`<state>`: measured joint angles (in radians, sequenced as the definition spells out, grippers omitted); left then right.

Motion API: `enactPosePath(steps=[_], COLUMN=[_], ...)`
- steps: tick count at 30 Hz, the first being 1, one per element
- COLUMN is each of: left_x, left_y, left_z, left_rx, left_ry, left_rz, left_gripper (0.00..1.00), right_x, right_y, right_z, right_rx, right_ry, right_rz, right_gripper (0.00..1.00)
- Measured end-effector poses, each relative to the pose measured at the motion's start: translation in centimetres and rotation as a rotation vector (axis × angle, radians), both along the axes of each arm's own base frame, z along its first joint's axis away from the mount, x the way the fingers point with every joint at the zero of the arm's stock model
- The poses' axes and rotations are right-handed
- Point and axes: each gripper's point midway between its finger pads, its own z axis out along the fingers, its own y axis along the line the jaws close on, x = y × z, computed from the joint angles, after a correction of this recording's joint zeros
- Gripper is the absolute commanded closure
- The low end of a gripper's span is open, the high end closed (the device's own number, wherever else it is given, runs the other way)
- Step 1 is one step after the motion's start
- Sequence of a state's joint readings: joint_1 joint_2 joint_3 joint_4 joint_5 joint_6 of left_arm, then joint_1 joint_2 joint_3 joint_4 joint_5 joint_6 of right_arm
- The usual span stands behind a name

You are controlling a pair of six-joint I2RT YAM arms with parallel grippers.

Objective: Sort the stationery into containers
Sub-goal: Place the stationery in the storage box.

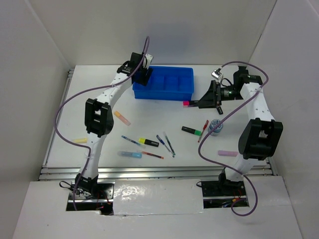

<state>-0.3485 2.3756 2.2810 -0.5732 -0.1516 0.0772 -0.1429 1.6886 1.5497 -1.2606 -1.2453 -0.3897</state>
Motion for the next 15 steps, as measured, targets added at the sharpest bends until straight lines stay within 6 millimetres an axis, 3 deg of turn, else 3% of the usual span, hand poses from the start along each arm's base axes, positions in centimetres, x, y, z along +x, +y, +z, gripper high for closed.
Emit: enactPosePath(steps=[7,15], left_x=[1.3,2.1], left_y=[-0.6,-1.0], left_z=[0.9,-1.7], left_rx=[0.012,0.068], left_ry=[-0.078,-0.083], left_rz=[0.019,0.03], left_gripper=[0.95,0.95], right_x=[-0.2,-0.5], right_y=[0.0,0.1], right_z=[-0.3,-0.1], right_rx=[0.001,0.014], right_ry=[0.001,0.003], right_rz=[0.009,0.016], right_gripper=[0.25,0.25])
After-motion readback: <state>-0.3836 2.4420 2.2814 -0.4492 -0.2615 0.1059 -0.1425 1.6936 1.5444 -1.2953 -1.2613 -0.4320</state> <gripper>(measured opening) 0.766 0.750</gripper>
